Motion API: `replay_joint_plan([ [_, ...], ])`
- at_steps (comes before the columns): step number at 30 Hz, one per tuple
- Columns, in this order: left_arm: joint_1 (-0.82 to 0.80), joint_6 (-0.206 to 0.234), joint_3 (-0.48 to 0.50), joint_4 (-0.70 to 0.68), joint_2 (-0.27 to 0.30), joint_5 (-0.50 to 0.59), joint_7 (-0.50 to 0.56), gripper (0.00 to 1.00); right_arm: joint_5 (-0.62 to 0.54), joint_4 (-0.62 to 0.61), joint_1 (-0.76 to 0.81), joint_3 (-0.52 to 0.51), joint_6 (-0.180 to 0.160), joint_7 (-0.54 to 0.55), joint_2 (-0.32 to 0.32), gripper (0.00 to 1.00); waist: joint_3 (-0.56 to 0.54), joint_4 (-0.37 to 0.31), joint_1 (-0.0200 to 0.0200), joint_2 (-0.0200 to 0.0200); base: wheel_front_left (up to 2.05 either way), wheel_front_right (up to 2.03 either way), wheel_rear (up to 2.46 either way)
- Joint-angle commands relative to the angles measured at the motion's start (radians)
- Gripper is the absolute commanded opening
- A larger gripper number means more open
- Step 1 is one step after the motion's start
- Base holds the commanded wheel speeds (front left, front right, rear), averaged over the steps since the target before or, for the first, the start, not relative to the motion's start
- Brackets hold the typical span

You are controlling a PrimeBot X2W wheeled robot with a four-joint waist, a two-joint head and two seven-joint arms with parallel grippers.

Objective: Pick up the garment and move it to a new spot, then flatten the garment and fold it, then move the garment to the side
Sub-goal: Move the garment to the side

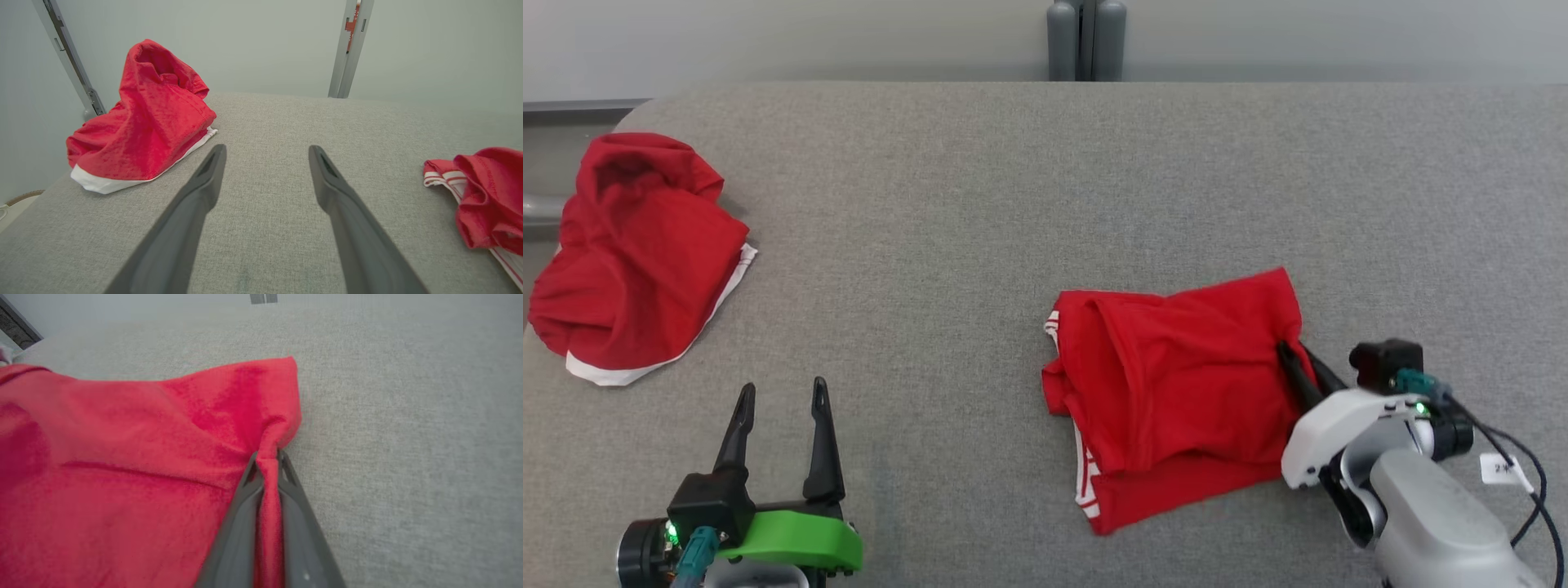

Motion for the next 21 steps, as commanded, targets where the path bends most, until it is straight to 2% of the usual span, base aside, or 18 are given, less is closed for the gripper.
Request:
replay_joint_plan([
  [1, -0.021, 0.005, -0.005, -0.005, 0.001, -0.003, 0.0, 1.0, -0.001, -0.006, -0.033, 0.01, -0.002, 0.0, -0.011, 0.0, 0.034, -0.01, 0.0, 0.0, 0.0, 0.0, 0.0],
  [4, -0.04, 0.012, -0.015, -0.02, 0.001, -0.009, 0.0, 1.0, -0.001, -0.009, -0.116, 0.031, -0.002, 0.0, -0.043, 0.0, 0.082, -0.021, 0.0, 0.0, 0.0, 0.0, 0.0],
  [10, -0.097, 0.026, -0.025, -0.075, 0.001, 0.005, 0.0, 1.0, 0.013, 0.0, -0.291, 0.062, -0.002, -0.001, -0.15, 0.0, 0.218, -0.061, 0.0, 0.0, 0.0, 0.0, 0.0],
  [21, -0.249, 0.007, -0.029, -0.147, 0.017, 0.083, 0.0, 1.0, 0.072, 0.005, -0.54, 0.092, -0.002, 0.0, -0.436, 0.0, 0.462, -0.16, 0.0, 0.0, 0.0, 0.0, 0.0],
])
